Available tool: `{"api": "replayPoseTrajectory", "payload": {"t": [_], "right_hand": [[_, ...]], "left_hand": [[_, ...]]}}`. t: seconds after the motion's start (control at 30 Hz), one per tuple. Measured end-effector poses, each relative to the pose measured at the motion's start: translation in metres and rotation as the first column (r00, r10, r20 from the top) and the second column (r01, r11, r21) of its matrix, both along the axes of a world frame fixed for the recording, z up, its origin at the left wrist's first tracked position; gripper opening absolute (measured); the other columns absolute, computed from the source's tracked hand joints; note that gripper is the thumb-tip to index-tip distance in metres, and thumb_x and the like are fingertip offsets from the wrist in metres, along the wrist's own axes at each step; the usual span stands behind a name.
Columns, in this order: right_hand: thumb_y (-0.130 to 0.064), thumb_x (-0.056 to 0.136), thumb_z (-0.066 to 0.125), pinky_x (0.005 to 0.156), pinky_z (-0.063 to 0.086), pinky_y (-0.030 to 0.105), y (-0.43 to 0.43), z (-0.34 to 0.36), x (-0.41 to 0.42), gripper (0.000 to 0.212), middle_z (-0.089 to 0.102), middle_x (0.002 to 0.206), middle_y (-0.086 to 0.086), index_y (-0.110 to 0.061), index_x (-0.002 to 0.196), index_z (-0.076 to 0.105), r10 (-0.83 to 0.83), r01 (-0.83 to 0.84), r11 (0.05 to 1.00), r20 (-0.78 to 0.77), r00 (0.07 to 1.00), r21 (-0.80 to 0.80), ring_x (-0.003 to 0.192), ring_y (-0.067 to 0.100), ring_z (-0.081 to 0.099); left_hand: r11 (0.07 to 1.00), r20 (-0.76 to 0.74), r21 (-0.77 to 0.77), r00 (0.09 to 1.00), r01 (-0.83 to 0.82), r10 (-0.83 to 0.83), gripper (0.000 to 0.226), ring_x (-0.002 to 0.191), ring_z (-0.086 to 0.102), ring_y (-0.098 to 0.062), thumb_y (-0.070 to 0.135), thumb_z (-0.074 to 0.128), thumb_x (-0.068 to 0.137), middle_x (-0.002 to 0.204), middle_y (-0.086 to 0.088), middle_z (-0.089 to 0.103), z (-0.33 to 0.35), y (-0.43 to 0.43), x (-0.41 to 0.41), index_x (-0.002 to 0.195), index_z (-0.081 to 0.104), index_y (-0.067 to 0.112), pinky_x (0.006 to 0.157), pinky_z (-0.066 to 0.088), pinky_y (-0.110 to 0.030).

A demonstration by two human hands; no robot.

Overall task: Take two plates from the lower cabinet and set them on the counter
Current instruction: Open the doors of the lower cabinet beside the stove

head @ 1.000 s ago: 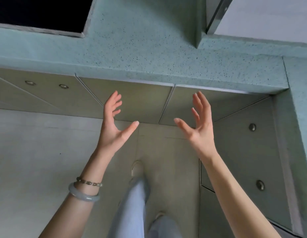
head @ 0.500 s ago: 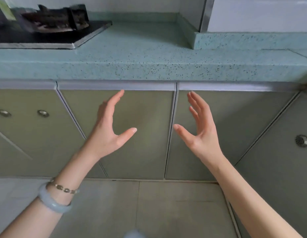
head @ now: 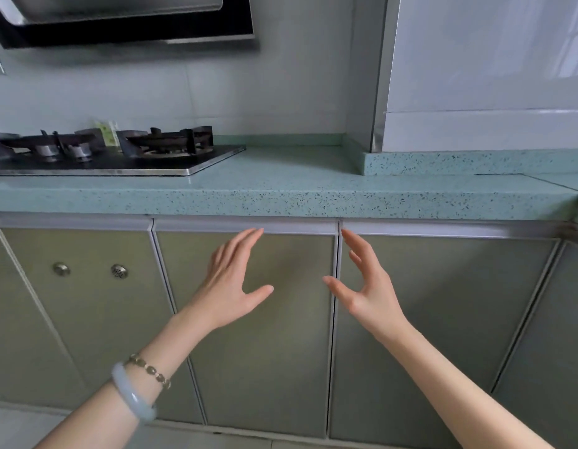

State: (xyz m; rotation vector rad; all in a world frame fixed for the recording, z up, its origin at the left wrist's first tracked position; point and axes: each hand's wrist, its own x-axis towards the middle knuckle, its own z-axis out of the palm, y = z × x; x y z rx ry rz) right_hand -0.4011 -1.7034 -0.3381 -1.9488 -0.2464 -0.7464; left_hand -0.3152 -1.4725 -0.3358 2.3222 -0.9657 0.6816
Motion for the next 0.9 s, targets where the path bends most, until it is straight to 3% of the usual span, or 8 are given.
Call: {"api": "replayPoseTrajectory", "payload": {"t": [0.07,0.13,0.17,0.23,0.3,0.47,0.77,0.9], "right_hand": [[-0.002,0.086,0.065,0.107,0.036,0.019,0.009,0.005,0.003,0.061,0.047,0.142,-0.007,-0.024,0.137,0.041,0.061,-0.056,0.968,-0.014,0.998,0.246,0.133,0.002,0.042],[0.011,0.089,0.053,0.103,0.042,0.027,0.019,0.012,0.01,0.053,0.05,0.139,0.009,-0.018,0.132,0.044,0.187,-0.129,0.746,-0.02,0.982,0.654,0.129,0.017,0.049],[0.016,0.089,0.047,0.102,0.043,0.032,0.024,0.018,0.015,0.052,0.048,0.14,0.017,-0.012,0.132,0.043,0.271,-0.153,0.54,0.001,0.962,0.827,0.129,0.024,0.05],[0.02,0.089,0.038,0.101,0.043,0.039,0.032,0.028,0.027,0.052,0.042,0.142,0.026,-0.002,0.137,0.038,0.359,-0.142,0.213,0.058,0.931,0.967,0.131,0.033,0.046],[0.018,0.091,0.036,0.101,0.042,0.04,0.039,0.036,0.037,0.054,0.038,0.145,0.025,0.001,0.142,0.031,0.386,-0.115,0.119,0.061,0.921,0.986,0.133,0.033,0.043],[0.015,0.091,0.038,0.111,0.034,0.042,0.04,0.043,0.05,0.058,0.039,0.147,0.019,-0.002,0.145,0.027,0.366,-0.078,0.111,0.033,0.93,0.991,0.135,0.028,0.041],[0.022,0.087,0.03,0.102,0.039,0.042,0.029,0.04,0.051,0.059,0.044,0.141,0.018,-0.002,0.141,0.032,0.399,-0.103,0.121,0.047,0.916,0.987,0.134,0.031,0.041],[0.022,0.086,0.035,0.089,0.05,0.034,0.015,0.035,0.027,0.041,0.06,0.12,0.016,0.003,0.12,0.049,0.458,-0.112,0.294,-0.037,0.888,0.949,0.117,0.029,0.057]], "left_hand": [[0.862,-0.328,-0.507,0.924,0.006,-0.199,0.072,0.133,0.035,-0.009,0.023,0.069,0.08,0.146,0.003,0.037,0.008,-0.012,-0.004,0.143,0.033,0.022,0.109,0.026,-0.024],[0.381,-0.409,-0.9,0.718,-0.214,-0.563,0.048,0.118,0.05,-0.014,0.013,0.058,0.087,0.136,-0.005,0.05,0.02,-0.027,-0.005,0.134,0.044,0.013,0.094,0.04,-0.026],[0.189,-0.366,-0.923,0.614,-0.335,-0.699,0.039,0.114,0.053,-0.017,0.011,0.051,0.092,0.133,-0.008,0.053,0.026,-0.034,-0.003,0.13,0.047,0.008,0.09,0.042,-0.027],[0.036,-0.29,-0.888,0.497,-0.459,-0.818,0.033,0.118,0.053,-0.023,0.015,0.047,0.095,0.136,-0.013,0.052,0.035,-0.046,0.001,0.126,0.048,0.004,0.094,0.042,-0.031],[0.011,-0.28,-0.865,0.464,-0.502,-0.84,0.038,0.129,0.047,-0.027,0.017,0.047,0.096,0.139,-0.015,0.048,0.039,-0.055,0.003,0.131,0.045,0.001,0.102,0.039,-0.035],[0.025,-0.293,-0.849,0.432,-0.527,-0.853,0.044,0.129,0.047,-0.025,0.018,0.045,0.097,0.142,-0.014,0.048,0.04,-0.061,0.012,0.136,0.043,0.0,0.103,0.037,-0.037],[-0.005,-0.255,-0.817,0.37,-0.576,-0.894,0.031,0.131,0.047,-0.024,0.005,0.039,0.093,0.133,-0.012,0.053,0.05,-0.065,0.007,0.12,0.053,-0.002,0.104,0.037,-0.033],[-0.012,-0.231,-0.803,0.329,-0.596,-0.916,0.023,0.127,0.05,-0.026,0.005,0.042,0.09,0.116,-0.013,0.059,0.051,-0.052,-0.01,0.104,0.057,-0.004,0.106,0.038,-0.035]]}}
